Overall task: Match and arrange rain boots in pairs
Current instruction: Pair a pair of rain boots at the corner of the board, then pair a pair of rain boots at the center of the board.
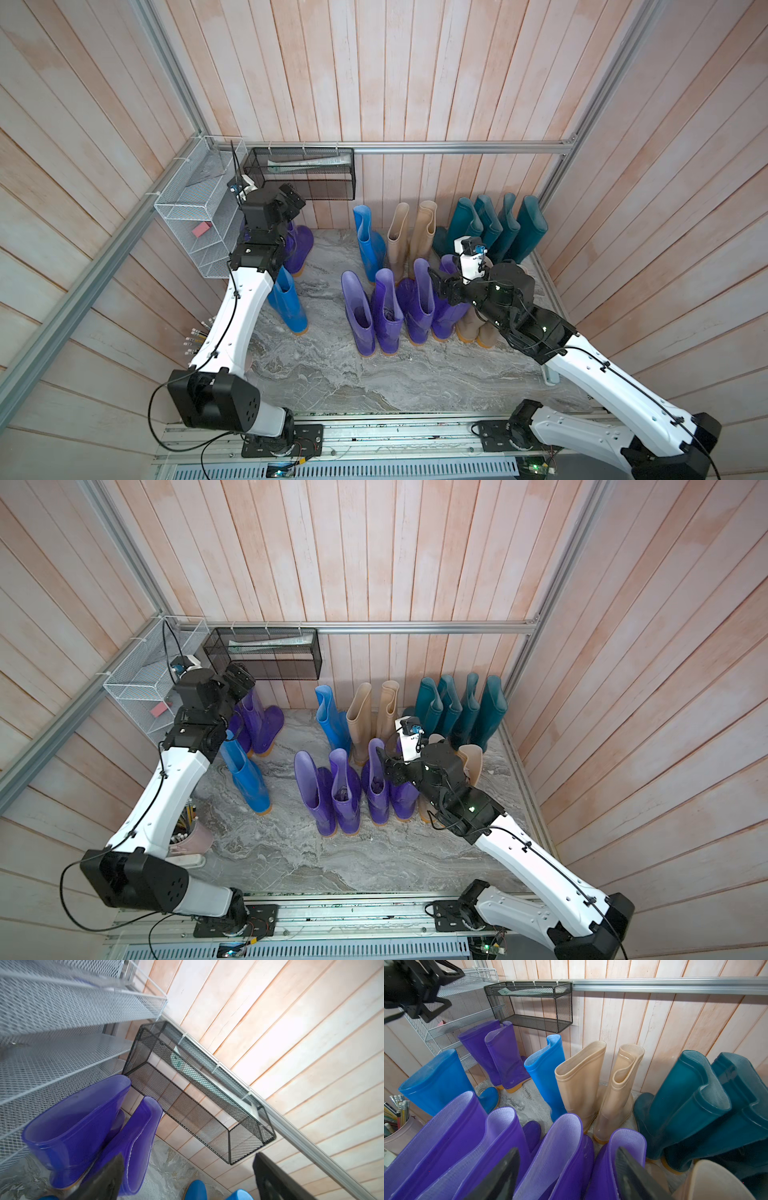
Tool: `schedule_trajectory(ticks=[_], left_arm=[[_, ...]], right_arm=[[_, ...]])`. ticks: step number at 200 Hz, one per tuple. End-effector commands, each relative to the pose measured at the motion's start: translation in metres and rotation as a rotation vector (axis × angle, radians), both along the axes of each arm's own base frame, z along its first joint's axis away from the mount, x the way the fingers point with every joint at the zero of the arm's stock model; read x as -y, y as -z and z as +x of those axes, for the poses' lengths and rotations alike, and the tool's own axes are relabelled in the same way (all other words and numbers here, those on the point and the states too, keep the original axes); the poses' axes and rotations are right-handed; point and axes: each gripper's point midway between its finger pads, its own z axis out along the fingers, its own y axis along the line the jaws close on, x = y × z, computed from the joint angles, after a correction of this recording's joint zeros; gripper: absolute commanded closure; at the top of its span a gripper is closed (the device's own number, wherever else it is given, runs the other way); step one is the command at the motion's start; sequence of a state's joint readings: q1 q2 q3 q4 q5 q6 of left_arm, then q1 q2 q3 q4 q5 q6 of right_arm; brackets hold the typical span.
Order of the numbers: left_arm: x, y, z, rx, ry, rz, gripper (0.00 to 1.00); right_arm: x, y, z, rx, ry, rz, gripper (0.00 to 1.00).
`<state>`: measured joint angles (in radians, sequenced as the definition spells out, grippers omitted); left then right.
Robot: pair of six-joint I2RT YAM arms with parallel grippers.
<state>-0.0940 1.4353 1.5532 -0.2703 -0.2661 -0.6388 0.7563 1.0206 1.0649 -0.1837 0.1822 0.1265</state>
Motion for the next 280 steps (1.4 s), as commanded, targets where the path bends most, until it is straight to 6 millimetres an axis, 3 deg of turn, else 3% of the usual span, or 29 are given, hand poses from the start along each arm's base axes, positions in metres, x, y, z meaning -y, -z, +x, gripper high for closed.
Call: schedule_trajectory(ticks=[1, 41, 71, 94, 141, 149, 157, 169, 176, 188, 246, 280], left_arm=[[0.008, 0.038, -0.033, -0.187, 0.029, 0.040, 0.00], [0.002, 0.077, -0.111, -0.394, 0.037, 0.083, 0.00], [0.001, 0.111, -0.141, -0.542, 0.047, 0.070, 0.00], [0.000, 0.144, -0.143, -0.636, 0.044, 0.057, 0.00], [-0.013, 0.199, -0.117, -0.707, 0.112, 0.028, 0.03], [-0.015, 0.201, -0.114, -0.706, 0.110, 0.044, 0.12], [-0.015, 0.199, -0.112, -0.699, 0.117, 0.059, 0.28], [-0.013, 0.194, -0.113, -0.690, 0.137, 0.073, 0.67], [-0.008, 0.189, -0.115, -0.681, 0.168, 0.080, 0.84], [0.003, 0.180, -0.119, -0.677, 0.234, 0.062, 0.99], [0.061, 0.159, -0.157, -0.731, 0.476, 0.122, 1.00], [0.071, 0.147, -0.145, -0.684, 0.528, 0.185, 1.00]], right_arm=[[0.000, -0.008, -0.004, 0.019, -0.020, 0.015, 0.25], [-0.004, -0.006, -0.005, 0.018, -0.046, 0.020, 0.25], [-0.013, -0.003, -0.005, 0.008, -0.078, 0.027, 0.25], [-0.012, -0.005, -0.007, 0.009, -0.079, 0.039, 0.25], [-0.006, -0.006, -0.010, 0.014, -0.065, 0.042, 0.24], [-0.005, -0.007, -0.010, 0.015, -0.065, 0.042, 0.24], [-0.005, -0.006, -0.010, 0.012, -0.065, 0.041, 0.24], [-0.005, -0.005, -0.011, 0.012, -0.064, 0.039, 0.24], [-0.004, -0.005, -0.010, 0.013, -0.061, 0.038, 0.24], [-0.004, -0.004, -0.010, 0.014, -0.058, 0.034, 0.24], [-0.006, -0.002, -0.008, 0.003, -0.057, 0.023, 0.24], [-0.010, -0.001, -0.007, -0.006, -0.070, 0.023, 0.25]])
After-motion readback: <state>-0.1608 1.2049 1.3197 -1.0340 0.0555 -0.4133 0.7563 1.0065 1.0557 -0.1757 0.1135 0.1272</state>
